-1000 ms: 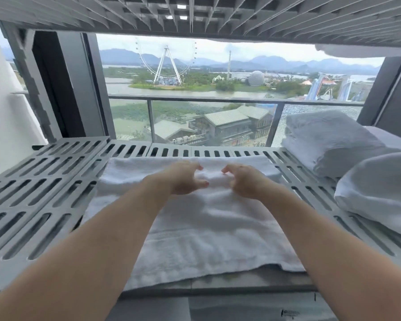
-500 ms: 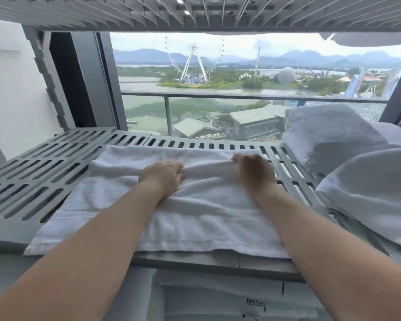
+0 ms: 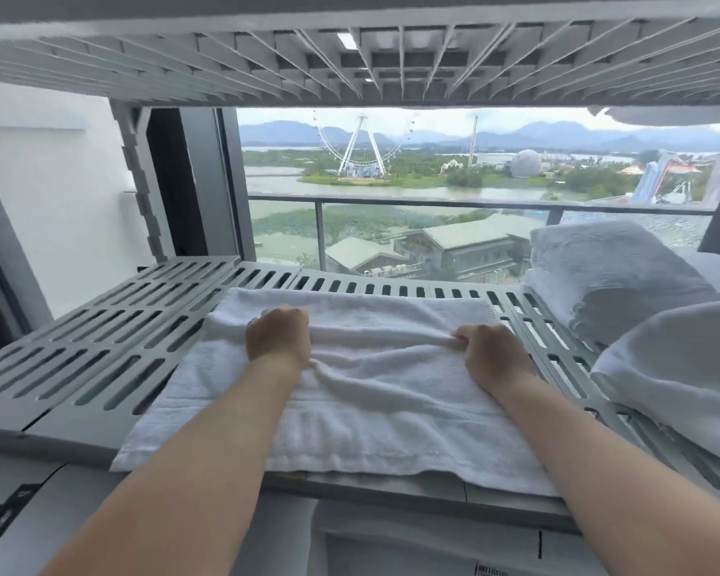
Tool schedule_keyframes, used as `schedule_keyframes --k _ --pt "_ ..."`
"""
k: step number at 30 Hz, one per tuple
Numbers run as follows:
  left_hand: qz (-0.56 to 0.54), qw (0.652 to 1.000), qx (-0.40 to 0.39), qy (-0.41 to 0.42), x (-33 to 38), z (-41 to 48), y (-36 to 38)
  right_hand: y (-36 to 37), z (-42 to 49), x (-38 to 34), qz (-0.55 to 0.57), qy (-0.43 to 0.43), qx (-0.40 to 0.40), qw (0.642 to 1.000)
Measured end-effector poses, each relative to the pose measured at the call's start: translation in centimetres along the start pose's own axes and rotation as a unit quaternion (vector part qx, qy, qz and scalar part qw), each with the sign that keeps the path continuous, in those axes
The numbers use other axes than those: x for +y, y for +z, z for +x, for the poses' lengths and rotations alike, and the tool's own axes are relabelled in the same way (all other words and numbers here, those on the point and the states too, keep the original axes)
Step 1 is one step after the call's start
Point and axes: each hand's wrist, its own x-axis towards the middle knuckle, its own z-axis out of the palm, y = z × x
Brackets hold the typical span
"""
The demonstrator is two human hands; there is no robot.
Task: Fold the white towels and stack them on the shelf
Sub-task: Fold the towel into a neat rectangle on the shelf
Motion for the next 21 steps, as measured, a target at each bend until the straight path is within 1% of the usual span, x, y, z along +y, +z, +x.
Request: schedule_keyframes --k 2,6,7,9,11,13,15,18,19,21 --pt "-0.004 1.0 0.019 0.002 -0.5 -0.3 0.1 0.2 0.2 0.1 -0.007 0.001 -0.004 1.0" --pt "-0.024 0.996 0.08 0.014 -0.9 -0.6 0.6 0.5 0.3 0.1 -0.004 0.0 0.005 1.0" --pt "-0.029 0.996 0.082 0.013 -0.9 -0.6 0.7 0.5 0.3 0.1 0.0 -0.001 0.009 1.0" --pt "-0.04 0.998 0.052 0.01 -1.1 -0.6 1.0 0.5 0.3 0.2 0.006 -0.003 0.007 1.0" --pt "-0.046 0.999 0.0 0.008 -1.2 -0.5 1.1 0.4 0.4 0.2 0.006 0.0 -0.002 1.0" --pt "-0.045 0.999 -0.025 0.01 -1.2 -0.2 1.0 0.3 0.3 0.0 0.005 0.005 -0.008 1.0" --pt "-0.062 0.998 -0.023 0.023 -0.5 -0.3 1.0 0.1 0.1 -0.2 0.001 0.008 -0.011 1.0" --pt "-0.134 0.988 -0.005 0.08 1.3 -1.4 1.1 -0.3 0.0 -0.7 -0.001 0.004 -0.036 0.999" --pt "-0.15 0.984 -0.02 0.095 1.8 -1.7 1.1 -0.4 -0.2 -0.9 -0.002 0.001 -0.046 0.999" --pt "-0.152 0.978 -0.09 0.11 2.3 -2.2 1.0 -0.8 -0.7 -1.7 -0.004 -0.009 -0.056 0.998"
